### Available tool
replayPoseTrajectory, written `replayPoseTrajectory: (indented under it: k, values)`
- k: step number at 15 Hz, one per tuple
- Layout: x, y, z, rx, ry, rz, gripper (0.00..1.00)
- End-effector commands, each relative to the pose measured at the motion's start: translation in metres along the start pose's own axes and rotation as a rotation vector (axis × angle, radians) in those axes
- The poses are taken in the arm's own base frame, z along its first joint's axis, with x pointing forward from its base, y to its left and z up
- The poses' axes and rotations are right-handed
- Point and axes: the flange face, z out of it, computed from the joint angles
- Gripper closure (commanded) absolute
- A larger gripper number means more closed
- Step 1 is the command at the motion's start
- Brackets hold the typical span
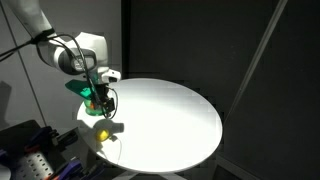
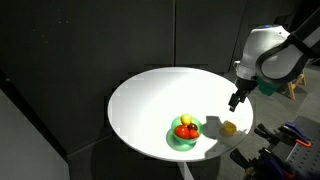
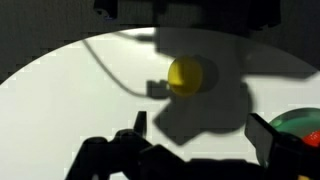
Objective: Pick up the yellow toy lemon and put it in the green bowl
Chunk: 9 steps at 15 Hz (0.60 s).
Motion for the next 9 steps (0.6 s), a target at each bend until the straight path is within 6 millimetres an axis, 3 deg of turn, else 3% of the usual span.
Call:
replayPoseTrajectory:
  k: [1,9]
  values:
    - [-0.001,0.001,0.015,-0.007,0.000,-0.005,0.00]
    - [-0.005,0.009,0.044,-0.003,-0.001,0.039,0.00]
